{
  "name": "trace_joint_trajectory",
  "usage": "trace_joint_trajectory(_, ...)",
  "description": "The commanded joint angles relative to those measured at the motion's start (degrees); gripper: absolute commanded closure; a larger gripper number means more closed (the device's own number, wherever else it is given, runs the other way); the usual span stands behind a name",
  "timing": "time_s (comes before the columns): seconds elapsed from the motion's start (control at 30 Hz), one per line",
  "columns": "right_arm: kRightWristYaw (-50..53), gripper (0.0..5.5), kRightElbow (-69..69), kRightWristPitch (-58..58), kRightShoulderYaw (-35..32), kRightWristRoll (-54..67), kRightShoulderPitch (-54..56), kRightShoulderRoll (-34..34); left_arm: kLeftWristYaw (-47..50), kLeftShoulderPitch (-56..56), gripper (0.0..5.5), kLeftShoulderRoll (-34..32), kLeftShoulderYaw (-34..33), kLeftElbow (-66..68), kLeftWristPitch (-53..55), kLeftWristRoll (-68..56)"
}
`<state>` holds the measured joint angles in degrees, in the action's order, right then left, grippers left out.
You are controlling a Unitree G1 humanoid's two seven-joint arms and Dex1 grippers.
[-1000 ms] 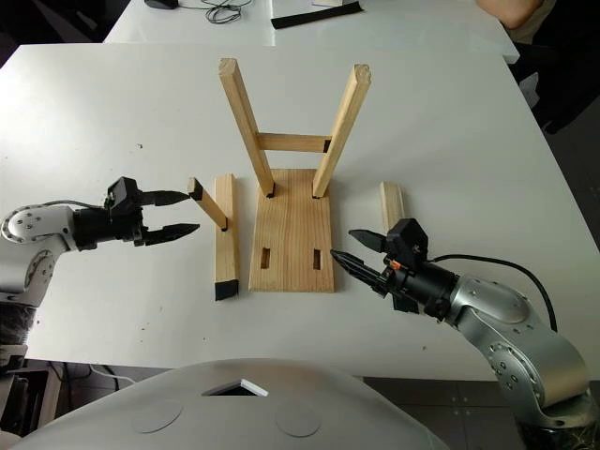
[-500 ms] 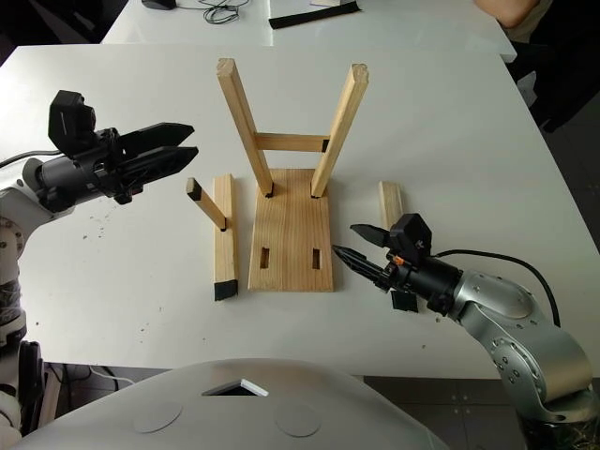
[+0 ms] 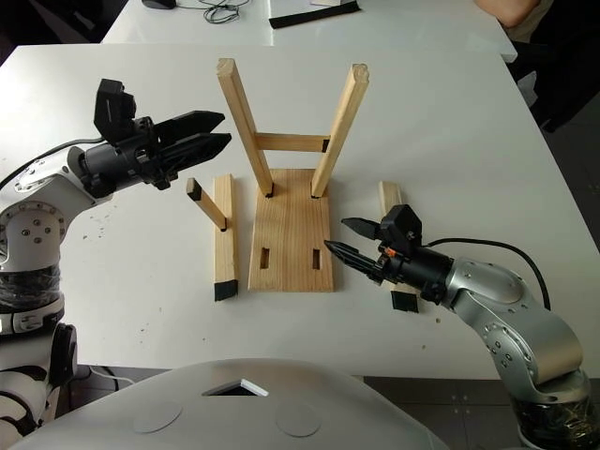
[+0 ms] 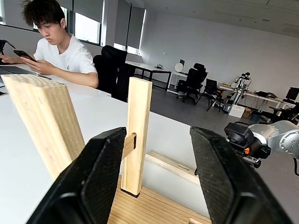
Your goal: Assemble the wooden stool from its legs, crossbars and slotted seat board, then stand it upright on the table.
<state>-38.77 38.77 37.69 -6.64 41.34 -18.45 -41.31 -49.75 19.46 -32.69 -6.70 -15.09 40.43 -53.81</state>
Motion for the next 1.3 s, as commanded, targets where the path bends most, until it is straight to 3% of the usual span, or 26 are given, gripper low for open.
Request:
trace_joint_trajectory(0.03, -0.4, 2.78, -0.4, 0.6, 0.5, -0.7, 1.4, -0.8, 0.3, 3.9, 2.96, 1.4, 0.6, 1.0, -0.3, 0.7)
trace_joint_trajectory(0.27, -0.7, 2.78, -0.8, 0.7, 1.3, -0.9, 2.3, -0.6, 0.0, 6.1, 2.96, 3.4, 1.4, 1.2, -0.7, 1.5)
trace_joint_trajectory(0.47, -5.8, 2.78, -4.4, 1.5, 3.5, -1.6, 7.3, -3.9, -1.3, -10.1, 2.96, 5.8, 5.4, 3.1, -11.9, 12.6)
trace_joint_trajectory(0.6, -7.3, 2.78, -5.7, 1.3, 2.8, -1.8, 7.4, -4.8, -0.8, -12.6, 2.96, 6.9, 6.0, 1.6, -13.2, 12.7)
trace_joint_trajectory(0.8, -3.1, 2.78, -2.2, 0.9, 2.1, -1.6, 3.8, -1.5, 2.6, -2.5, 2.96, 5.6, 1.4, -2.8, -5.1, 2.3)
trace_joint_trajectory(0.97, 0.4, 2.78, 2.1, -0.1, -0.5, -1.6, -3.3, 1.0, 6.1, -5.1, 2.96, -3.7, -2.9, -16.3, 7.6, -10.8)
trace_joint_trajectory(1.07, 2.1, 2.78, 3.9, -0.7, -2.9, -1.4, -6.9, 2.3, 0.5, -15.9, 2.96, -12.4, -0.2, -23.6, 9.6, -6.6)
trace_joint_trajectory(1.13, 2.9, 2.78, 4.5, -1.1, -4.1, -1.4, -8.6, 3.0, -2.1, -22.4, 2.96, -17.3, 6.2, -24.2, 4.2, 5.3)
trace_joint_trajectory(1.3, 3.2, 2.78, 4.4, -1.0, -4.2, -1.3, -7.9, 3.0, -1.6, -29.0, 2.96, -15.1, 16.3, -19.1, -2.7, 17.6)
